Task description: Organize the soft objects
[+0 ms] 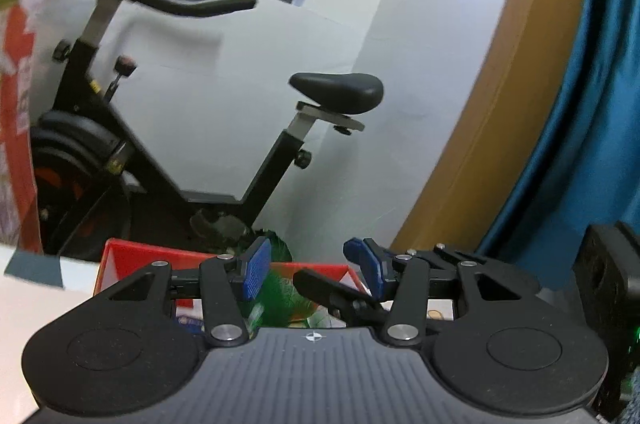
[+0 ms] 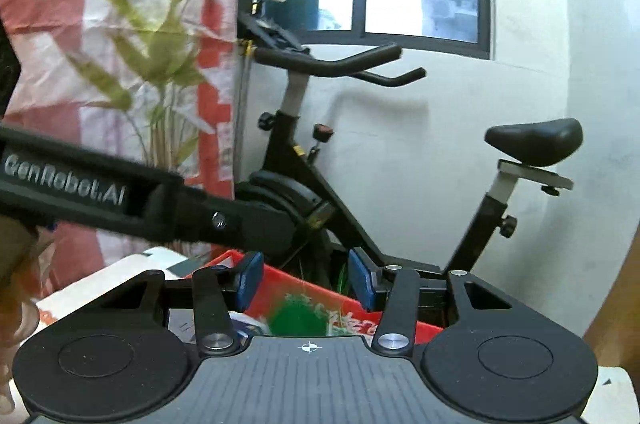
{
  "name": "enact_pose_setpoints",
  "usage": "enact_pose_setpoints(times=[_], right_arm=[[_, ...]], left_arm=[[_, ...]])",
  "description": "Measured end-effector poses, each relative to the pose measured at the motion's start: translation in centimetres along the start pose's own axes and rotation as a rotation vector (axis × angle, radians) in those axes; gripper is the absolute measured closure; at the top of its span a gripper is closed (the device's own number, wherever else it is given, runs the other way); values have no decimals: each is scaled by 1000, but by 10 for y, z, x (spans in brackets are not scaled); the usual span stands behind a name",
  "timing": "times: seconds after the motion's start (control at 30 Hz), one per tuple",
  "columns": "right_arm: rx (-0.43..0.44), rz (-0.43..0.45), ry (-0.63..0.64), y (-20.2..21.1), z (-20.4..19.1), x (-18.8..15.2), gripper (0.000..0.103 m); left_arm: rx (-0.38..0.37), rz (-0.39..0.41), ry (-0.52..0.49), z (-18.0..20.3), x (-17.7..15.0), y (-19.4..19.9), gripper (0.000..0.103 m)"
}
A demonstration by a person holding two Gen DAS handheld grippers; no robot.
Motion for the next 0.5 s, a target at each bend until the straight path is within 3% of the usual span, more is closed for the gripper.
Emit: enact_pose_setpoints(times=[0.3, 0.37, 0.43, 0.5], right_arm=[[-36, -125, -62, -19, 17, -29, 58], [-48, -139, -86, -18, 22, -31, 57], [-58, -142, -114, -12, 27, -31, 55], [-59, -139, -130, -5, 29, -29, 42]], left_arm=[[62, -54, -12, -13, -12, -20, 50], [96, -58, -31, -14, -13, -15, 46], [127, -60, -43, -16, -11, -8, 33], [154, -48, -54, -16, -9, 2, 25]])
Point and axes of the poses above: each gripper's, at about its wrist camera, not at the fingertips, and y roughly against the way its jaws point, z to its right, x to its top, the point moved 2 cm from there along -y, roughly the way its jaws point, and after that the axes turned 9 degrees about -x, right-handed, at the moved point
